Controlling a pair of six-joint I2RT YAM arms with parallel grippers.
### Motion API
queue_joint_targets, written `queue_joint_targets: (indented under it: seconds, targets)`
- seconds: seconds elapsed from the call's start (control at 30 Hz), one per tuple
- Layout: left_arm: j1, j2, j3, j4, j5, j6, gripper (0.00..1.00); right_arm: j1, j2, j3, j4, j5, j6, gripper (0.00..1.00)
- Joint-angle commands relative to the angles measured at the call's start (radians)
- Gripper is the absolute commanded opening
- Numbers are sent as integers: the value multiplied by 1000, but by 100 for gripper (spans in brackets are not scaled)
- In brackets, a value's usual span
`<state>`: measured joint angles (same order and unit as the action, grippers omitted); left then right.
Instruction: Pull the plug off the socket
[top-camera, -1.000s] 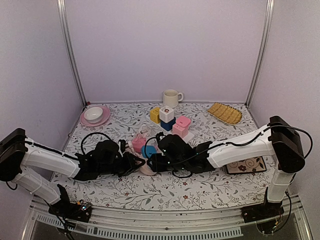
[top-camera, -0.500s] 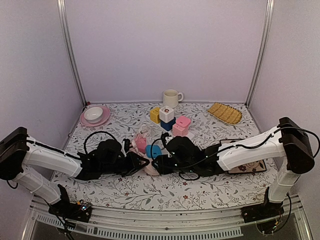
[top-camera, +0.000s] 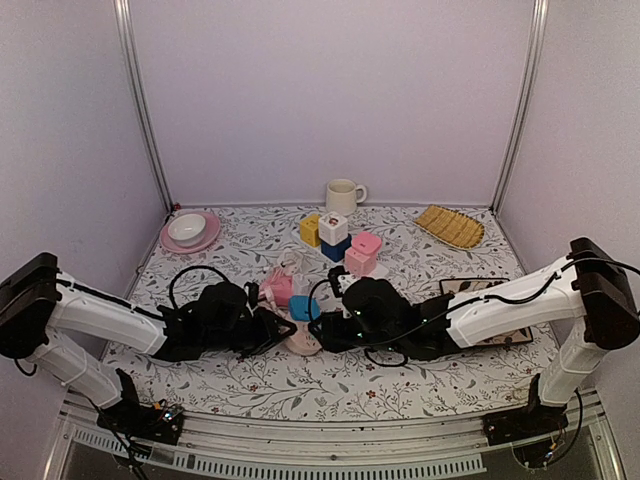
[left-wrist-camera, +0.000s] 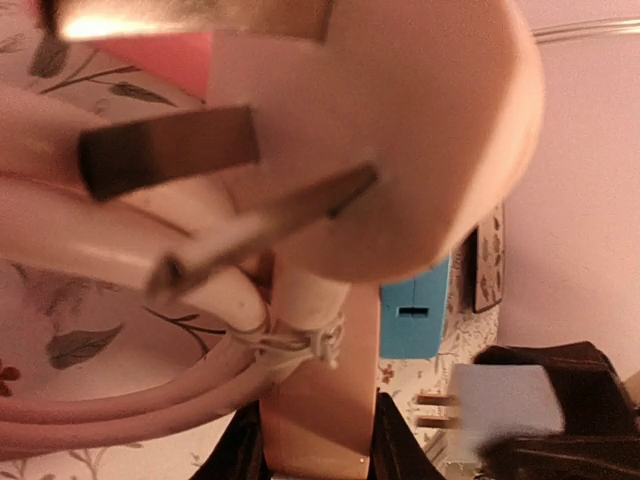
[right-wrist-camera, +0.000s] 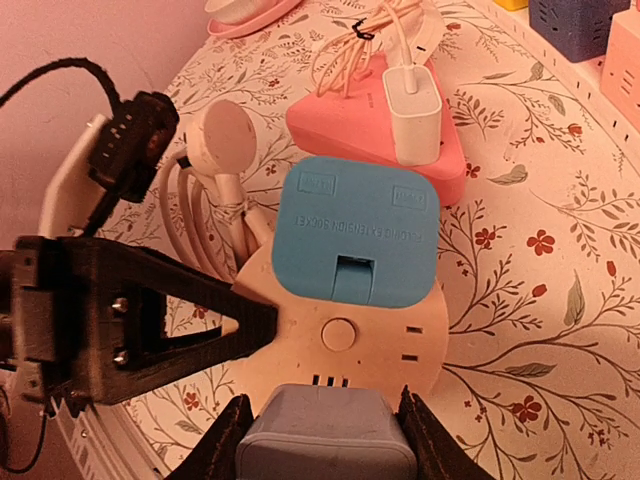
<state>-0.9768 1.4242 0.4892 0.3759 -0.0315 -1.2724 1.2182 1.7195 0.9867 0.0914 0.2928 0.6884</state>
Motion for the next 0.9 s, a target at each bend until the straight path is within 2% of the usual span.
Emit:
queue_joint_targets:
  seconds: [0.0,0.2,0.4,0.67,0.77,0.87]
  targets:
    - [13,-4,-34,-158,-123,21,0,-48,-94,-63,184,-163,42,29]
    - [13,-1,-32,-139,-110,47,0,16,-44,45,-23,-42,-20,28]
    - [13,-88,-66,-151,-118,108,0,-76,-122,-173,-7,-151,46,29]
    - [13,-209,-86,-150,-102,212,0,-94,-170,-378,47,-272,138,32]
    - [14,-224,-76,-146,-94,244,0,-97,-206,-438,57,-285,164,37]
    - [13,-226,-62,-143,-75,274,0,-103,-254,-496,55,-293,193,47]
